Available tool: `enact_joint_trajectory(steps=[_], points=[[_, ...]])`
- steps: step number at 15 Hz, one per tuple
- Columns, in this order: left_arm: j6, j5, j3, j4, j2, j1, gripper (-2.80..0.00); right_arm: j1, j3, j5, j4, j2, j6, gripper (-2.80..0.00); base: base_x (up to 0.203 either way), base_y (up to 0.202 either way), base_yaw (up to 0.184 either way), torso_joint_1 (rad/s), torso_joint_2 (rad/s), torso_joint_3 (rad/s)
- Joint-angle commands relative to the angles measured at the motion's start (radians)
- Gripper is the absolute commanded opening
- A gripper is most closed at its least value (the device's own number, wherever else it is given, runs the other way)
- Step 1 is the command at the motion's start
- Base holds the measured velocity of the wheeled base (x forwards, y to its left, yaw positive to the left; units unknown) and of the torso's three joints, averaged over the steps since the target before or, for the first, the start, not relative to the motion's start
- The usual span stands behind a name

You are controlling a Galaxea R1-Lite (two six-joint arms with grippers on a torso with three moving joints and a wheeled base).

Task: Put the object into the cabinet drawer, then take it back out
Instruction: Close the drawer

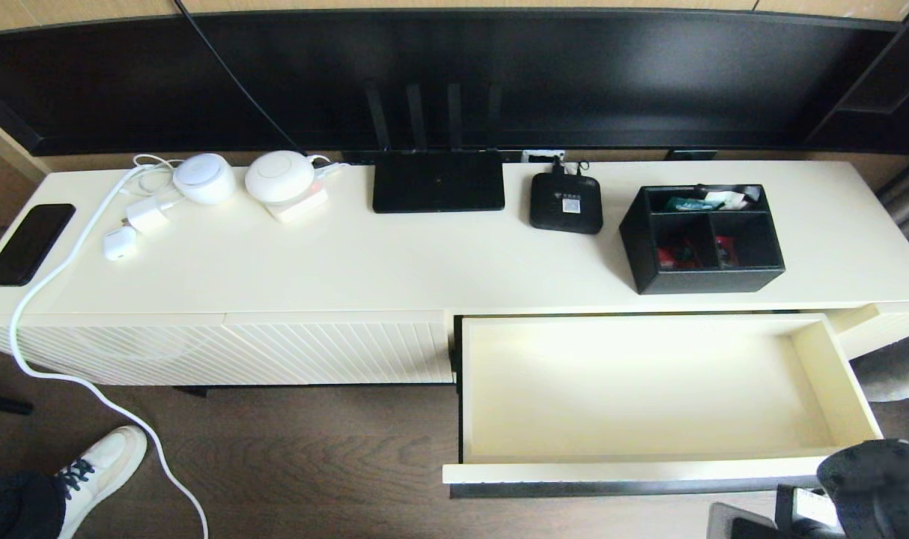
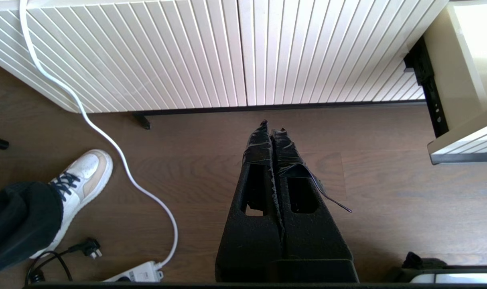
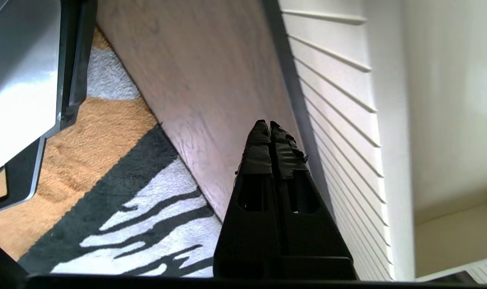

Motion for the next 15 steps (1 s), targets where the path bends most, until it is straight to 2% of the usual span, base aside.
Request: enact_joint_trajectory(steps=[1,3,7,10,15], points=[[0.000,0.000,0.000,0.000,0.000,0.000,-2.80,-0.002,0.012,-0.003,-0.030,0.083,-0.003,-2.80,0.000,0.000,0.000,0.000,0.00,0.000],[0.000,0.000,0.000,0.000,0.002,0.000,-2.80,-0.005,0.018,-0.006,-0.121,0.152,0.000,-2.80,0.000,0.000,0.000,0.000,0.00,0.000],[0.000,0.000,0.001,0.000,0.002,0.000,-2.80,-0.042,0.035,-0.013,-0.418,0.324,0.004,-2.80,0.000,0.000,0.000,0.000,0.00,0.000],[0.000,0.000,-0.001,0.000,0.002,0.000,-2.80,-0.066,0.018,-0.048,-0.527,0.376,0.004,-2.80,0.000,0.000,0.000,0.000,0.00,0.000],[0.000,0.000,0.001,0.000,0.002,0.000,-2.80,-0.081,-0.050,-0.077,-0.795,0.456,-0.006,-2.80,0.000,0.000,0.000,0.000,0.00,0.000]])
